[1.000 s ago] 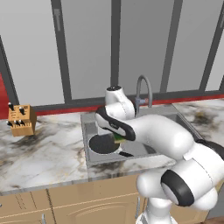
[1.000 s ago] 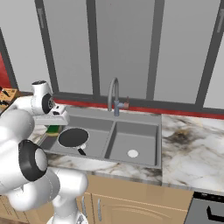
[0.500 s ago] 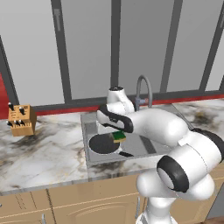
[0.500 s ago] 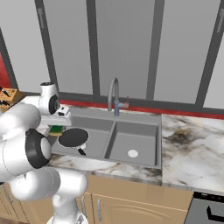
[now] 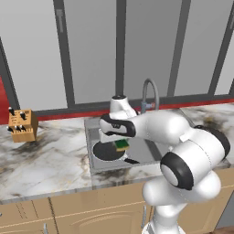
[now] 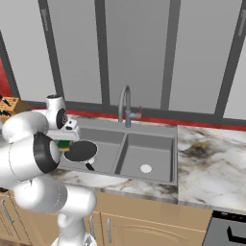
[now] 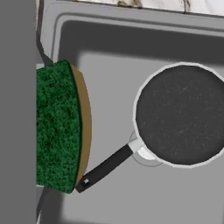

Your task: Pick the pan and sponge and place them into the sink. Then turn on the water.

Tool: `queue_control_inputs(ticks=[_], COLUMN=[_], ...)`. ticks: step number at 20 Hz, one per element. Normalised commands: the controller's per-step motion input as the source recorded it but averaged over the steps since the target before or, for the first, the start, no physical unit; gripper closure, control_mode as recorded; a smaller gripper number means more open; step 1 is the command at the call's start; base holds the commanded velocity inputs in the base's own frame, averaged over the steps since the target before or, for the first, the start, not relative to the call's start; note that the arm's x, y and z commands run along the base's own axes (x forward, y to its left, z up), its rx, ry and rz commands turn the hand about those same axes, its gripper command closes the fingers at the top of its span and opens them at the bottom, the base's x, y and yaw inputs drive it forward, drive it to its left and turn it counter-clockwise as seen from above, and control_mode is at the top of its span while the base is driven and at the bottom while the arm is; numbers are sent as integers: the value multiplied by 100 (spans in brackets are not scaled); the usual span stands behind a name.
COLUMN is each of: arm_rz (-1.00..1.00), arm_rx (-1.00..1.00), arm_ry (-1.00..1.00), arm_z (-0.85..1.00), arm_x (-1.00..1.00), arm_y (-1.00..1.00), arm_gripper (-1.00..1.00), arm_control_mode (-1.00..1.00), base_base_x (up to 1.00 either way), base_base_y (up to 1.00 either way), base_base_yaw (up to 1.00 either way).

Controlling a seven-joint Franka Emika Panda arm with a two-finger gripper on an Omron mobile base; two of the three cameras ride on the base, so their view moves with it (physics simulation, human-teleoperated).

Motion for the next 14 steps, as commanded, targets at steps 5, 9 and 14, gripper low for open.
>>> queue_control_inputs(ticks=[5,9,14], arm_rz=[0,1,1], arm_rx=[0,1,1], arm_ry=[1,2,2], arm_z=[-19,-14,-18], arm_x=[11,7,9], arm_y=[-5,-14,-7], arm_gripper=[100,100,100], arm_control_mode=[-100,-100,-100], base_base_x=[0,0,0], base_base_y=[0,0,0], base_base_yaw=[0,0,0])
